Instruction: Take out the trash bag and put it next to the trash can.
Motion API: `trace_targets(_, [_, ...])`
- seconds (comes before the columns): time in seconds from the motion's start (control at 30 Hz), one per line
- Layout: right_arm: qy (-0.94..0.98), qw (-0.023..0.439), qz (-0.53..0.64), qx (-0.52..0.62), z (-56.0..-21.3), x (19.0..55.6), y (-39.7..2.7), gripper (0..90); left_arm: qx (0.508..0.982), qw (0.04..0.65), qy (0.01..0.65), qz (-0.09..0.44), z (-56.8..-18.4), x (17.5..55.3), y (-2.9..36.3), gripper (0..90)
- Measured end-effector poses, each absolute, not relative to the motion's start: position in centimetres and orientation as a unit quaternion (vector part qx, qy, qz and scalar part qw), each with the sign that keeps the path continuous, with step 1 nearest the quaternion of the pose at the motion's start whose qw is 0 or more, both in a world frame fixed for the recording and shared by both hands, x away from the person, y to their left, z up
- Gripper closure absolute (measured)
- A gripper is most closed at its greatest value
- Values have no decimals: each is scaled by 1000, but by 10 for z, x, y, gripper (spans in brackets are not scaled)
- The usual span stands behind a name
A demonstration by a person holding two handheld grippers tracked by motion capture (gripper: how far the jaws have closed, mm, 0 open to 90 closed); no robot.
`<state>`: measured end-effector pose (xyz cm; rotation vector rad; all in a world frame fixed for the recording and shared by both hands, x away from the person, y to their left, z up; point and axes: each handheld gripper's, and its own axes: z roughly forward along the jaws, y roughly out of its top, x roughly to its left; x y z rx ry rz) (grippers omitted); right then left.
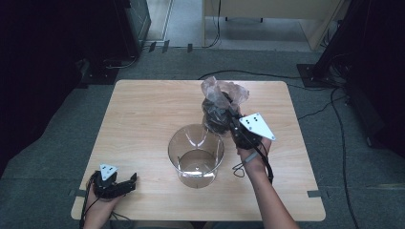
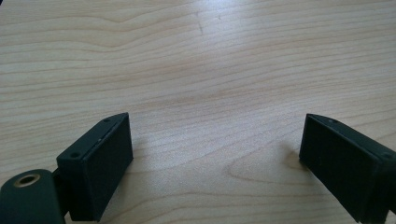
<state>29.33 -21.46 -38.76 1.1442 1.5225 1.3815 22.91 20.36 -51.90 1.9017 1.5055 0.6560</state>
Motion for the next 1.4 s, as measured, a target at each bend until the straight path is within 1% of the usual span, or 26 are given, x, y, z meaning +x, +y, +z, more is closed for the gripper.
trace_targets(0.17, [597,375,540,459,-403,309,-212,900,720,309,570,248,-519,229,204,94])
trace_targets(0.3, [589,378,542,465,-400,317,-211,900,719,309,571,248,-519,229,203,94])
trace_targets(0.33, [583,384,547,463,-392,321,-208,900,719,309,570,248,-519,229,203,94])
trace_targets(0.57, [569,398,551,464,-378,326,-211,900,719,310,571,248,-519,229,203,95])
trace_targets(0.67, [567,408,542,467,-379,328,-214,900,719,310,571,248,-519,229,203,95])
trace_targets(0.8, [559,406,543,477,-380,330,-218,900,719,309,571,248,-519,229,203,95])
trace_targets(1.03, [589,405,531,455,-393,338,-205,898,719,309,570,248,-519,229,203,95])
trace_targets(1.07, [596,399,532,451,-396,340,-202,896,719,309,571,248,-519,229,203,95])
trace_targets(1.17, [624,342,551,436,-408,347,-197,886,719,310,571,248,-519,229,203,95])
trace_targets(1.2, [640,318,552,429,-417,349,-197,883,718,312,571,247,-519,229,204,95])
trace_targets(1.3, [655,306,541,430,-429,350,-202,870,719,311,571,248,-519,229,203,95])
trace_targets(1.4, [657,266,552,440,-440,349,-214,808,719,309,570,248,-519,229,203,95])
